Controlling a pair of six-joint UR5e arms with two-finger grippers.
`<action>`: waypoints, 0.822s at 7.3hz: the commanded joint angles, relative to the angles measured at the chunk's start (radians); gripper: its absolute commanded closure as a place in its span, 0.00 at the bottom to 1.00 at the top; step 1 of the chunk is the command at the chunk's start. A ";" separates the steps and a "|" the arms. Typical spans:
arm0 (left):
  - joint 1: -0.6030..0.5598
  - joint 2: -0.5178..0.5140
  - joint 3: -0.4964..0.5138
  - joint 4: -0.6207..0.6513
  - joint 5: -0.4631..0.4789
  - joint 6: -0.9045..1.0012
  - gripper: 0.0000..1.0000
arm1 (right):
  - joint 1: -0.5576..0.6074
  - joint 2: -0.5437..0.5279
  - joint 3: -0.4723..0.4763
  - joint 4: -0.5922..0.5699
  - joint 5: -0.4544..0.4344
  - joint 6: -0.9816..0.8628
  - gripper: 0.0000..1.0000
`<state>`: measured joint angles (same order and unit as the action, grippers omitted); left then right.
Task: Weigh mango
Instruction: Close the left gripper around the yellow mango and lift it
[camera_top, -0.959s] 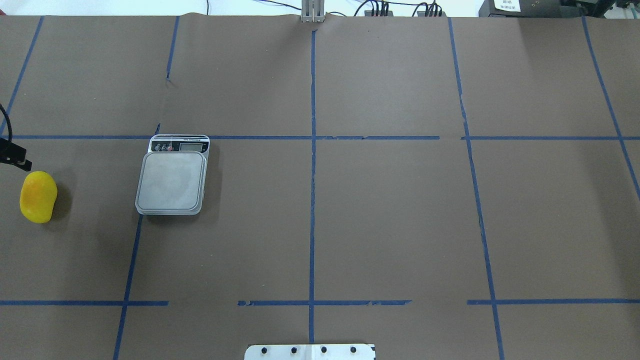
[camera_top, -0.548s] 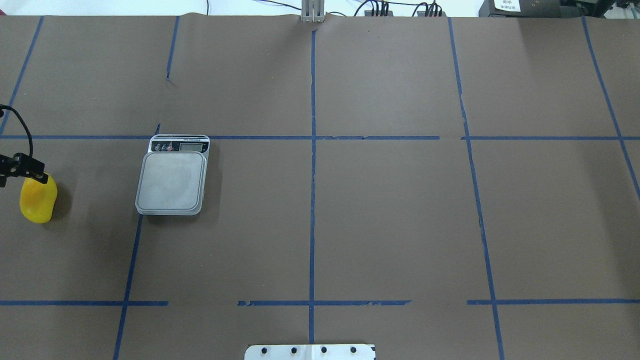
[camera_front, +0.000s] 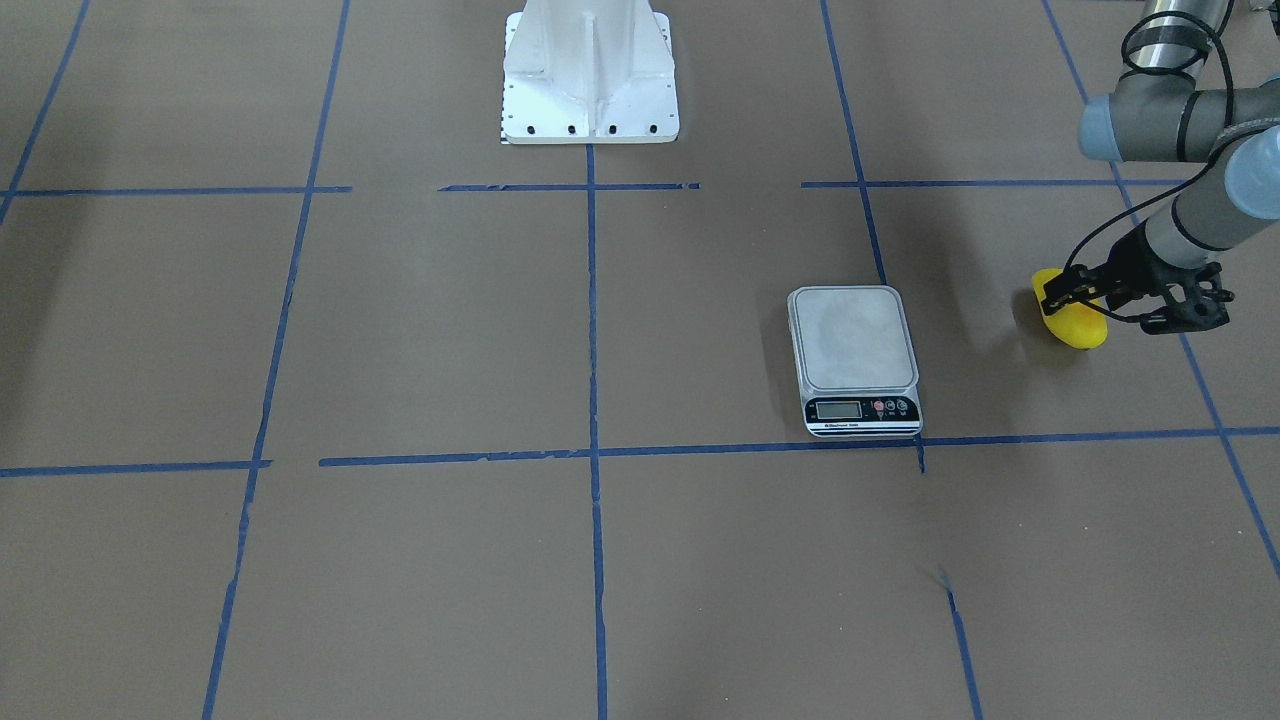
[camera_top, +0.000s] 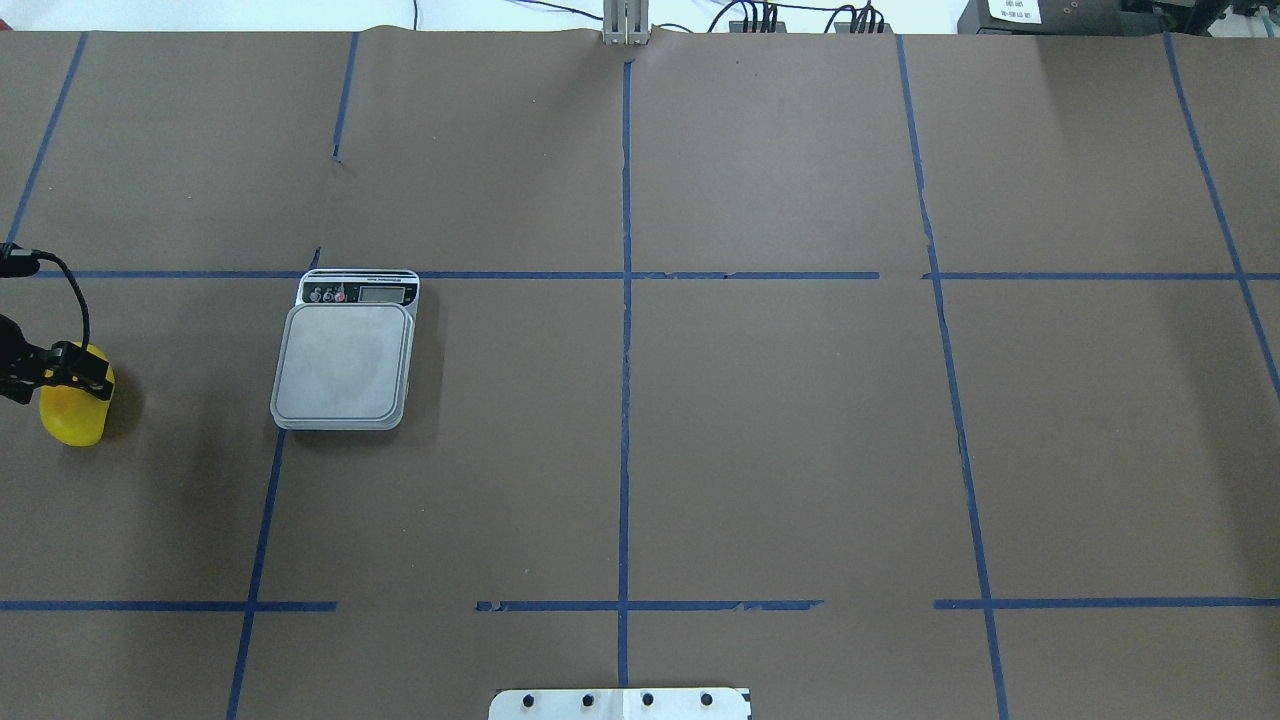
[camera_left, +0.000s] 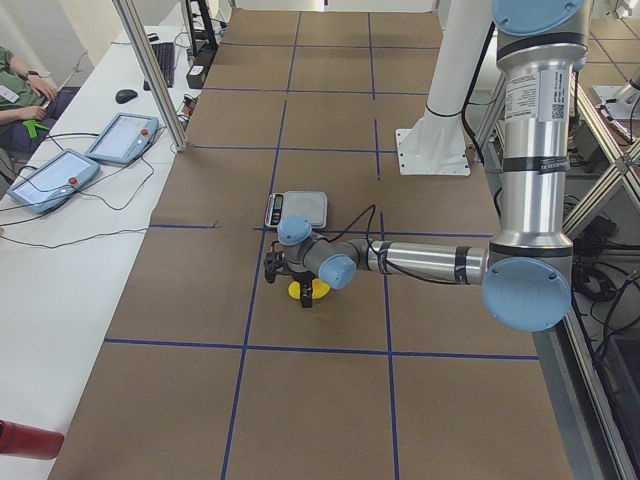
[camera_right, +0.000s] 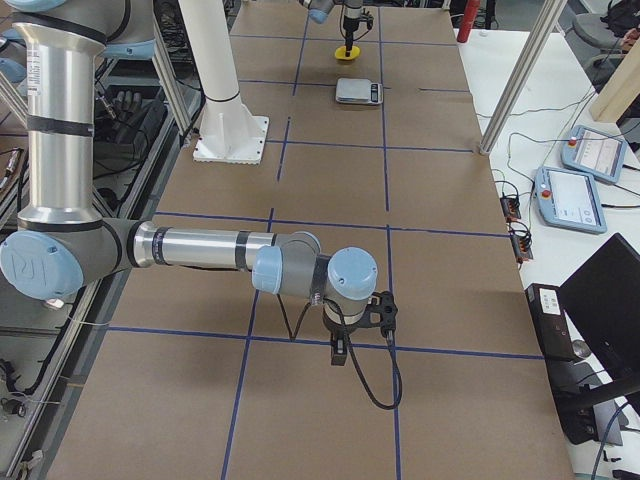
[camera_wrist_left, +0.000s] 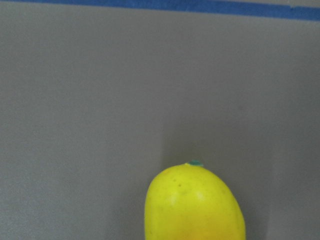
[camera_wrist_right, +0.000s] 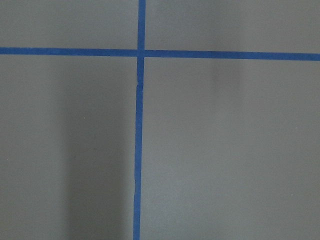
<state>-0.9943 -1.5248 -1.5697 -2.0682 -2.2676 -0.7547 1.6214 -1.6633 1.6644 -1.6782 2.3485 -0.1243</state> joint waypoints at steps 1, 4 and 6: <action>0.020 0.000 0.000 -0.001 -0.003 0.000 0.27 | 0.000 0.001 0.000 0.000 0.000 0.000 0.00; -0.001 0.026 -0.170 0.070 -0.004 0.001 1.00 | 0.000 0.001 0.000 0.000 0.000 0.000 0.00; -0.054 0.011 -0.370 0.384 -0.003 0.073 1.00 | 0.000 0.000 0.000 0.002 0.000 0.000 0.00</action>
<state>-1.0090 -1.5090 -1.8196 -1.8663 -2.2716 -0.7282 1.6214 -1.6633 1.6644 -1.6779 2.3485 -0.1243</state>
